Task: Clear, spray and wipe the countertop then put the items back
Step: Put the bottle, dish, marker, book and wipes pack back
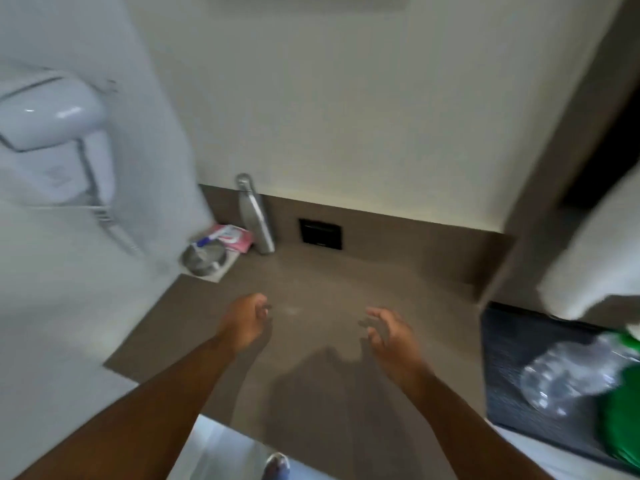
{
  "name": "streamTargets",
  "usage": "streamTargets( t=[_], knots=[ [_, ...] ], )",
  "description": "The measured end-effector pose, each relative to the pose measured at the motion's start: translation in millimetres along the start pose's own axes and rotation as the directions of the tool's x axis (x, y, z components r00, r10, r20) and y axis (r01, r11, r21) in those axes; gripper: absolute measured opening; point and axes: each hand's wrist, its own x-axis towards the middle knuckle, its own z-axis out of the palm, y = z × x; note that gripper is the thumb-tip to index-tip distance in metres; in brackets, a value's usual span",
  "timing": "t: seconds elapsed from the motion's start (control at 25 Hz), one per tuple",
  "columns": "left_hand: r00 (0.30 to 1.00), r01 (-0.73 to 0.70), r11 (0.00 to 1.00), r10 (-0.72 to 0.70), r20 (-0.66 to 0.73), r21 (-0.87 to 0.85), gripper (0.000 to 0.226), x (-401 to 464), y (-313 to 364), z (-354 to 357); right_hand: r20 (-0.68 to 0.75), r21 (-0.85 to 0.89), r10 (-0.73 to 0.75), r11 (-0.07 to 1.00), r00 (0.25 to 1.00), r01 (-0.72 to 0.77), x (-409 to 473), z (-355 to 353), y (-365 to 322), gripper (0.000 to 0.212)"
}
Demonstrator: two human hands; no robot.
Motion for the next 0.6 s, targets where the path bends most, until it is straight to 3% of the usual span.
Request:
streamTargets(
  t=[0.08, 0.24, 0.4, 0.6],
  knots=[
    [0.996, -0.01, 0.997, 0.017, -0.09, 0.08, 0.037, 33, -45, -47, 0.044, 0.054, -0.034, 0.998, 0.998, 0.031, 49, 33, -60, 0.038],
    [0.989, 0.05, 0.973, -0.018, -0.144, 0.225, 0.028, 99, -116, -101, 0.025, -0.006, -0.081, 0.997, 0.996, 0.081, 155, 80, -160, 0.044],
    [0.987, -0.074, 0.927, 0.12, -0.102, 0.367, 0.023, 154, -152, -106, 0.012, -0.124, -0.118, 0.985, 0.993, 0.119, 246, 105, -222, 0.058],
    [0.951, -0.283, 0.814, 0.307, 0.037, 0.508, 0.022, 180, -171, -90, 0.08, -0.158, -0.055, 0.985, 0.995, 0.067, 319, 131, -248, 0.077]
  ],
)
